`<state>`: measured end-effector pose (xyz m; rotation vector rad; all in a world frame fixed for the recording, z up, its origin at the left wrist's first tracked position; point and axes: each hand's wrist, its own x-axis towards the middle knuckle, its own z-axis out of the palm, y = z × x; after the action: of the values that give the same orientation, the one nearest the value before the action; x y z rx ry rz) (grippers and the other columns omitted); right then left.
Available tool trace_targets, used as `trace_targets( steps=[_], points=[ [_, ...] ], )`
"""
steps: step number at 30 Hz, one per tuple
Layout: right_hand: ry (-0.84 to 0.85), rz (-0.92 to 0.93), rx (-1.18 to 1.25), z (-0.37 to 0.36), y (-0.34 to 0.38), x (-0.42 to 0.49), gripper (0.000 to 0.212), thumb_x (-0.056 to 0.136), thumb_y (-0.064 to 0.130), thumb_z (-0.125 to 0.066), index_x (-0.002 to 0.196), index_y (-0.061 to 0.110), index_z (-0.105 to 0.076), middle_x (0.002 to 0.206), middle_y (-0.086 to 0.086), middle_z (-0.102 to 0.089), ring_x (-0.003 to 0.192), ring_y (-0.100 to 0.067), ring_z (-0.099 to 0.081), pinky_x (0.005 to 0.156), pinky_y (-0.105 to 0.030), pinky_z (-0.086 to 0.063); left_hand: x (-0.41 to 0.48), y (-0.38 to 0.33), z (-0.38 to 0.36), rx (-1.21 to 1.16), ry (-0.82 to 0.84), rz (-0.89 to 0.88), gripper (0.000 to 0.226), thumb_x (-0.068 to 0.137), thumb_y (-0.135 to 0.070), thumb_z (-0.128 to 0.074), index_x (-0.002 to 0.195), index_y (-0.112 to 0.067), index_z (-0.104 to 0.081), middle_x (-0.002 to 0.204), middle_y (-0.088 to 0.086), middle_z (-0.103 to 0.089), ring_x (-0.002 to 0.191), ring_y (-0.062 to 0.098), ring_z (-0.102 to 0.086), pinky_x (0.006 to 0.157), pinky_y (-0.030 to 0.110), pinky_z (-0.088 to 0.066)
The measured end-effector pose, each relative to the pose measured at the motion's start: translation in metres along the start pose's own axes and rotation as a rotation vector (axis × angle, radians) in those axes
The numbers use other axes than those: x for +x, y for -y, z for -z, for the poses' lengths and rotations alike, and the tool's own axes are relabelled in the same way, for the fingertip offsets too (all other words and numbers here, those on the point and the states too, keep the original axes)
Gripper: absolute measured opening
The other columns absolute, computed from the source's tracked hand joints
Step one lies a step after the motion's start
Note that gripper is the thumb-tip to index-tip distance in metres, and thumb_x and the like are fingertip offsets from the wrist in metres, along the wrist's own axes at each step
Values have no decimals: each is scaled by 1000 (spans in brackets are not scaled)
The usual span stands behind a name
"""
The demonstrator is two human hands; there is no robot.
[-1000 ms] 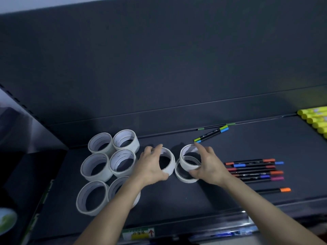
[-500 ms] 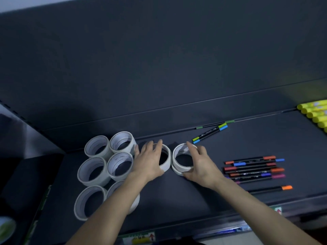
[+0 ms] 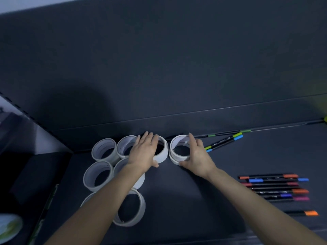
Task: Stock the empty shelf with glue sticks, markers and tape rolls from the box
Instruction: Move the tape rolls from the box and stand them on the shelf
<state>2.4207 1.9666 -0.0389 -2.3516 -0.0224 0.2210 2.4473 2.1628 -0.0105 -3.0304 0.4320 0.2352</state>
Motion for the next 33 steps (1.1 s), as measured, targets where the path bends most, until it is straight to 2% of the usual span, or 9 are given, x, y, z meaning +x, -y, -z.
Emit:
trace_targets(
  steps=[4,9,13,17,22,25,27,29,33],
  points=[
    [19,-5,-23,-3,3,15,120,69,33,-82,152,18,3,147,-7,-18,130,-25,-39,105,-31,-39,4,5,5,-88,45,-21,111,68,-42,-81,150,-13,-13,160,6,-10,148,20,-6,119,32,-8],
    [16,4,-57,-4,6,24,118,68,31,-82,152,18,0,143,-6,-22,126,-25,-42,100,-32,-43,6,5,4,-123,27,-7,102,72,-30,-81,149,-14,-16,158,3,-12,147,19,-11,113,32,-27],
    [-14,13,-57,-8,9,26,114,69,41,-80,152,17,-4,139,-5,-28,122,-24,-46,98,-37,-46,2,5,-3,-169,-54,28,82,71,-29,-81,138,-16,-36,148,0,-24,133,23,-33,95,36,-45],
    [-31,8,-42,-11,11,26,112,70,43,-80,151,18,-7,139,-5,-29,121,-23,-47,96,-36,-46,4,16,-2,-322,12,-9,64,77,-26,-76,133,-13,-49,148,-1,-28,139,15,-24,105,32,-36],
    [-27,12,-59,-10,16,26,110,68,42,-80,150,17,-11,138,-6,-31,120,-26,-48,95,-36,-46,8,21,-13,-194,-12,-84,18,86,-20,-64,96,-5,-64,136,3,-49,141,21,-25,106,35,-36],
    [-23,11,-54,-9,15,22,110,68,42,-81,150,18,-12,138,-5,-32,119,-25,-49,95,-35,-47,5,15,-17,-64,-45,-91,14,85,-19,-62,89,-7,-59,108,7,-59,118,25,-48,98,32,-40],
    [-14,14,-41,-8,16,18,109,67,41,-81,150,19,-13,138,-5,-33,119,-24,-49,96,-35,-47,2,10,-15,20,-46,-101,16,84,-22,-64,91,-10,-54,98,8,-63,105,25,-54,104,29,-31],
    [0,28,-35,-7,17,14,108,67,39,-81,149,20,-15,138,-4,-33,118,-23,-50,96,-33,-46,1,8,-11,84,-40,-85,13,84,-11,-58,89,-14,-47,91,7,-66,97,26,-58,107,26,-28],
    [56,45,-37,-7,19,2,106,69,29,-81,150,21,-12,144,-1,-28,120,-19,-48,93,-24,-44,4,4,-3,120,-5,-47,27,81,2,-47,101,-14,-55,100,7,-68,104,29,-54,76,26,-27]
  ],
)
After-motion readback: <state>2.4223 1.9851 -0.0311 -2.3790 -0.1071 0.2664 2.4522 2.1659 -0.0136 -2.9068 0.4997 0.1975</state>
